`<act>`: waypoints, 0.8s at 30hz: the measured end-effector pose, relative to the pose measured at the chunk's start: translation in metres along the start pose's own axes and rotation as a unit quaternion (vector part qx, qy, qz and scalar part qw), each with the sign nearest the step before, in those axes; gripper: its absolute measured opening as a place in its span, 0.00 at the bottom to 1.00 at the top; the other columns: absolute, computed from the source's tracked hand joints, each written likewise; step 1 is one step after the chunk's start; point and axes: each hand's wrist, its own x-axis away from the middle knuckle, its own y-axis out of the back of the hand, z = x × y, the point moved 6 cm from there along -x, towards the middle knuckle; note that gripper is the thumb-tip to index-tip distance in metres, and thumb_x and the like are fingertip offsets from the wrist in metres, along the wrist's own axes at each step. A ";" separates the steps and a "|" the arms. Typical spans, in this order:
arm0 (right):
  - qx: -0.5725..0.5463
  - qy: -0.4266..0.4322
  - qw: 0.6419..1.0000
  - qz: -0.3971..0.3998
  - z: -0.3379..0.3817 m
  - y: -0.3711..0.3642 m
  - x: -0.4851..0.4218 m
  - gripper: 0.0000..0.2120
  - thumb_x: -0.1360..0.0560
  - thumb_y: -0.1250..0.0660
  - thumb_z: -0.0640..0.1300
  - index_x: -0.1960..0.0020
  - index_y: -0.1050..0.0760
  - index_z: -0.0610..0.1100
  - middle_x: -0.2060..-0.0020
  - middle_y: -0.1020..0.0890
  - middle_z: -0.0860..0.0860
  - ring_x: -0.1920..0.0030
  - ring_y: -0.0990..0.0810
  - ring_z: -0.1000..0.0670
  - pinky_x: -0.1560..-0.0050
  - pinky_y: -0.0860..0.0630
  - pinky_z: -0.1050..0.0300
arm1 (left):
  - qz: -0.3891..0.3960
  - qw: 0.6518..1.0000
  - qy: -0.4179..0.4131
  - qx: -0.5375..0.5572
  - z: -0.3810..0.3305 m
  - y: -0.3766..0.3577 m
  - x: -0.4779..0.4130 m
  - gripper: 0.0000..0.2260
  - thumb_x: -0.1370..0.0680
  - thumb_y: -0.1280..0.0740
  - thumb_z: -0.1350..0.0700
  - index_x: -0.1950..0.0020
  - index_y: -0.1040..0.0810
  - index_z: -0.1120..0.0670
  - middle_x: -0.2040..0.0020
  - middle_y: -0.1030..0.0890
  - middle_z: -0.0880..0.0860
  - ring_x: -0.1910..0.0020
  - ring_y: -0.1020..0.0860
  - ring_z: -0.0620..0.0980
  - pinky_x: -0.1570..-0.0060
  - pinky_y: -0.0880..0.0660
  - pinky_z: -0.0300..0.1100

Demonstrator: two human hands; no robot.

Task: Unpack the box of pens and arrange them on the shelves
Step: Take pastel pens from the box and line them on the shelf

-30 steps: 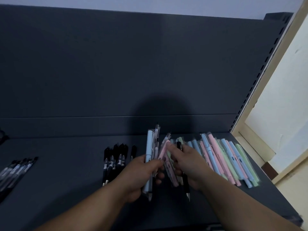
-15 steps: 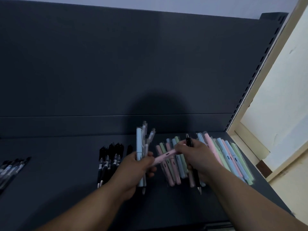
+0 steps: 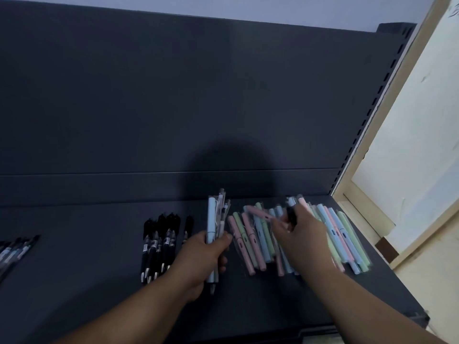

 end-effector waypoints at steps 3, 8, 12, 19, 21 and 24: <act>0.077 0.001 0.992 0.096 -0.004 -0.019 0.008 0.11 0.25 0.34 0.47 0.63 0.34 0.48 0.67 0.25 0.52 0.68 0.25 0.54 0.72 0.32 0.62 | 0.034 0.999 0.010 0.000 -0.001 -0.008 0.004 0.09 0.22 0.34 0.50 0.48 0.23 0.55 0.62 0.23 0.52 0.68 0.27 0.46 0.69 0.27 0.39; 0.129 -0.022 0.977 0.166 -0.008 -0.032 0.009 0.08 0.27 0.35 0.48 0.61 0.32 0.48 0.65 0.25 0.52 0.65 0.24 0.51 0.67 0.25 0.57 | 0.069 0.997 0.028 0.030 -0.003 -0.014 0.010 0.10 0.21 0.36 0.49 0.45 0.24 0.53 0.63 0.23 0.52 0.71 0.28 0.45 0.72 0.30 0.38; 0.113 -0.033 0.976 0.182 -0.008 -0.033 0.006 0.08 0.27 0.33 0.49 0.54 0.29 0.47 0.62 0.22 0.51 0.66 0.21 0.50 0.65 0.21 0.57 | 0.071 0.996 0.031 0.042 -0.004 -0.012 0.013 0.11 0.21 0.35 0.50 0.45 0.24 0.55 0.61 0.22 0.52 0.71 0.28 0.45 0.72 0.30 0.38; 0.130 0.007 0.978 0.161 0.011 -0.031 -0.002 0.10 0.26 0.32 0.53 0.52 0.27 0.47 0.60 0.19 0.51 0.67 0.22 0.53 0.66 0.25 0.61 | 0.071 0.995 0.022 0.060 -0.007 -0.006 0.015 0.08 0.23 0.32 0.53 0.45 0.22 0.53 0.62 0.21 0.50 0.70 0.26 0.44 0.71 0.28 0.37; 0.062 -0.012 0.986 0.156 0.021 -0.031 -0.001 0.10 0.25 0.32 0.55 0.54 0.24 0.49 0.63 0.18 0.51 0.67 0.21 0.52 0.68 0.26 0.62 | 0.068 0.996 0.018 0.059 -0.008 -0.004 0.016 0.08 0.23 0.32 0.53 0.45 0.22 0.53 0.63 0.21 0.50 0.70 0.26 0.44 0.72 0.28 0.37; -0.145 -0.117 0.960 0.208 0.033 -0.041 0.008 0.18 0.25 0.33 0.60 0.55 0.22 0.44 0.72 0.21 0.51 0.74 0.24 0.52 0.74 0.28 0.61 | 0.080 0.996 0.014 0.048 -0.009 -0.003 0.017 0.10 0.23 0.33 0.52 0.44 0.22 0.54 0.63 0.21 0.49 0.70 0.26 0.44 0.71 0.28 0.37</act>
